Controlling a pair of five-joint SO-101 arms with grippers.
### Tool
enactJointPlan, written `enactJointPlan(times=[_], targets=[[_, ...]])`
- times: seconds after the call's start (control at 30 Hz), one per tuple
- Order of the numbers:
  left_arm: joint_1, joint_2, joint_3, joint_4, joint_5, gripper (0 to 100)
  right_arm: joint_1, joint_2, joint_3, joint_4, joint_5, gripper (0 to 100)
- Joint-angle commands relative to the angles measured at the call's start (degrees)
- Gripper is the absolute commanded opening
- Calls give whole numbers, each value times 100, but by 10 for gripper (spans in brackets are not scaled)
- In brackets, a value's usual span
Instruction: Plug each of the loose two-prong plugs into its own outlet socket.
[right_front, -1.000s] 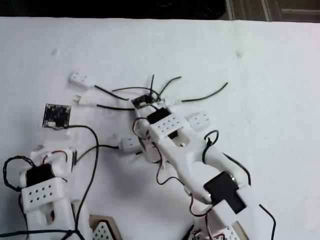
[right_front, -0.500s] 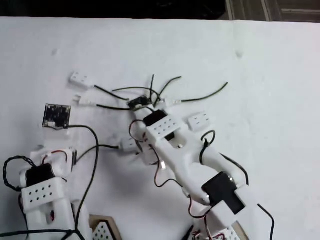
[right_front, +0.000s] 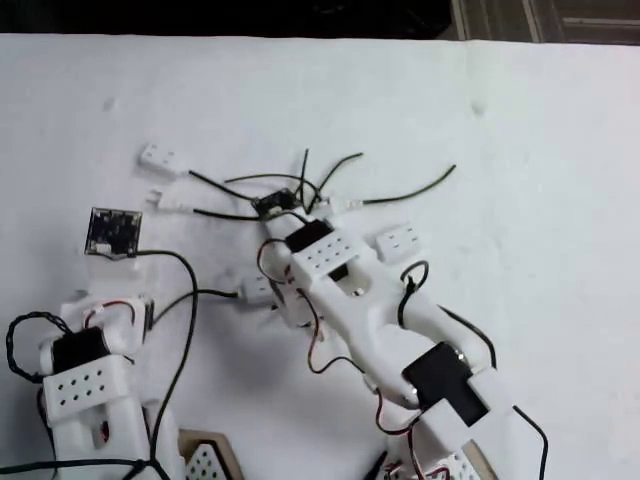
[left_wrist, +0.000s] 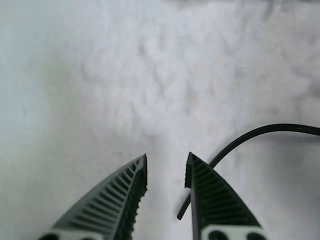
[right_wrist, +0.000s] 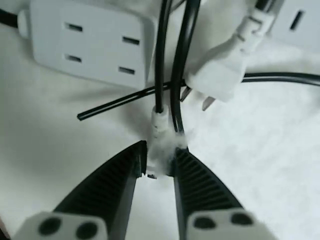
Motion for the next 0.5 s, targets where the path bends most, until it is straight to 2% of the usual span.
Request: enactJointPlan(times=[0.0, 0.27, 0.47], targets=[[-13, 13, -26, -114, -53, 144, -22, 347, -158, -4, 44, 32], [-13, 13, -26, -114, -62, 144, -22, 875, -431, 22, 53, 26], [-13, 13, -26, -114, -62, 144, -66, 233, -747, 857, 53, 17]])
